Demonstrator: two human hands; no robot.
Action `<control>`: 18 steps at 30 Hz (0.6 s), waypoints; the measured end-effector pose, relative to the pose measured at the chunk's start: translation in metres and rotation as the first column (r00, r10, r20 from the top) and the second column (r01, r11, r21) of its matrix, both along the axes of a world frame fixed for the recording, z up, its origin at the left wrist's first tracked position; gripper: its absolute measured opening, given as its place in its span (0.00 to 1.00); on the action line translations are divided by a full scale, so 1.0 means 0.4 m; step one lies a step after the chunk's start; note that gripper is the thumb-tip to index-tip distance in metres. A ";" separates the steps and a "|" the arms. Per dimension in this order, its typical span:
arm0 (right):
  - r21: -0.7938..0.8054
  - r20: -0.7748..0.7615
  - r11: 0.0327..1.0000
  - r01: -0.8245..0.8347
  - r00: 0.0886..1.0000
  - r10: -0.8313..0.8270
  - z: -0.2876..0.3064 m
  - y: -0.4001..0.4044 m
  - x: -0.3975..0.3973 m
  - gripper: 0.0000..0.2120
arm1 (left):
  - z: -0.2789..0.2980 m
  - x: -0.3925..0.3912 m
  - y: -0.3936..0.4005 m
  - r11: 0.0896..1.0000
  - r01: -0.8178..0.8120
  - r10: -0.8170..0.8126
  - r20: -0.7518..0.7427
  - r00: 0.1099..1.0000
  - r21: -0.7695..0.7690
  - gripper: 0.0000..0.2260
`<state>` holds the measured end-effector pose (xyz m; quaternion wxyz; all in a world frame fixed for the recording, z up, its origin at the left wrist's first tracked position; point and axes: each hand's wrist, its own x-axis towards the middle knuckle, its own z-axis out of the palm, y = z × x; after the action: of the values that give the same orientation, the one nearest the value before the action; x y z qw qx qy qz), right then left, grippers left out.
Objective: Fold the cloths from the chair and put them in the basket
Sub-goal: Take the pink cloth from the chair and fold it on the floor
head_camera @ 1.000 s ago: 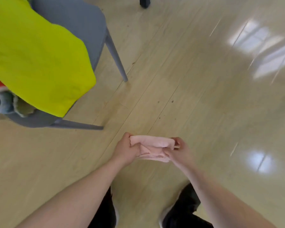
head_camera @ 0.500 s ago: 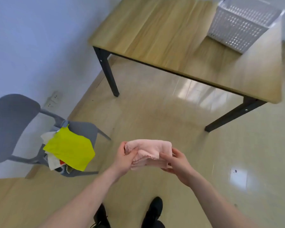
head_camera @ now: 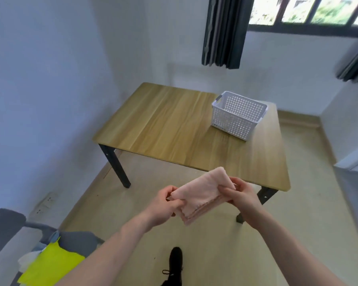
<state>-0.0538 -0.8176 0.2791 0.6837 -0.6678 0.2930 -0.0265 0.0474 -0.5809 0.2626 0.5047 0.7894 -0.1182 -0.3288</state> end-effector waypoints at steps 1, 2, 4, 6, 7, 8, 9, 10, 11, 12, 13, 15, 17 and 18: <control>-0.018 0.014 1.000 0.017 1.000 -0.016 0.017 -0.031 0.029 0.12 | 0.009 0.034 -0.032 1.000 -0.001 0.001 0.009 1.000 -0.015 0.06; -0.036 0.028 0.999 0.035 0.999 -0.034 0.032 -0.064 0.061 0.11 | 0.017 0.071 -0.065 1.000 0.002 -0.001 0.017 1.000 -0.029 0.05; -0.066 0.045 0.996 0.064 0.997 -0.061 0.056 -0.131 0.124 0.11 | 0.031 0.146 -0.131 0.999 0.018 -0.017 0.022 1.000 -0.044 0.07; -0.096 0.044 0.993 0.067 0.997 -0.063 0.080 -0.198 0.190 0.10 | 0.046 0.221 -0.196 0.998 0.046 -0.045 0.023 0.999 -0.045 0.11; -0.118 0.041 0.991 0.065 0.997 -0.061 0.092 -0.230 0.220 0.10 | 0.054 0.256 -0.227 0.997 0.061 -0.060 0.031 0.998 -0.044 0.12; -0.143 0.043 0.988 0.063 0.997 -0.057 0.103 -0.261 0.250 0.11 | 0.062 0.291 -0.258 0.996 0.076 -0.074 0.045 0.996 -0.046 0.12; -0.161 0.051 0.985 0.064 0.997 -0.057 0.114 -0.293 0.278 0.11 | 0.069 0.326 -0.292 0.995 0.091 -0.088 0.058 0.994 -0.052 0.12; -0.172 0.064 0.982 0.072 0.996 -0.061 0.125 -0.324 0.305 0.12 | 0.076 0.359 -0.326 0.993 0.102 -0.098 0.072 0.993 -0.055 0.12; -0.178 0.075 0.981 0.082 0.995 -0.070 0.137 -0.356 0.326 0.12 | 0.086 0.389 -0.362 0.992 0.111 -0.105 0.086 0.991 -0.060 0.13; -0.185 0.083 0.979 0.088 0.994 -0.074 0.146 -0.386 0.341 0.12 | 0.092 0.416 -0.398 0.991 0.115 -0.109 0.094 0.990 -0.063 0.14; -0.191 0.089 0.977 0.096 0.993 -0.081 0.151 -0.417 0.353 0.12 | 0.097 0.437 -0.434 0.991 0.121 -0.114 0.103 0.988 -0.061 0.15; -0.200 0.108 0.973 0.118 0.989 -0.098 0.160 -0.482 0.374 0.12 | 0.102 0.469 -0.508 0.988 0.141 -0.132 0.123 0.984 -0.065 0.16; -0.191 0.111 0.971 0.141 0.986 -0.121 0.158 -0.567 0.410 0.13 | 0.104 0.504 -0.584 0.987 0.148 -0.139 0.129 0.982 -0.062 0.16; -0.189 0.105 0.971 0.147 0.986 -0.129 0.154 -0.613 0.432 0.13 | 0.104 0.522 -0.622 0.987 0.150 -0.141 0.131 0.981 -0.058 0.16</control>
<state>0.1190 -1.0629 0.3405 0.6237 -0.7081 0.3029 -0.1334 0.2561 -0.8296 0.3043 0.4972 0.7804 -0.2183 -0.3100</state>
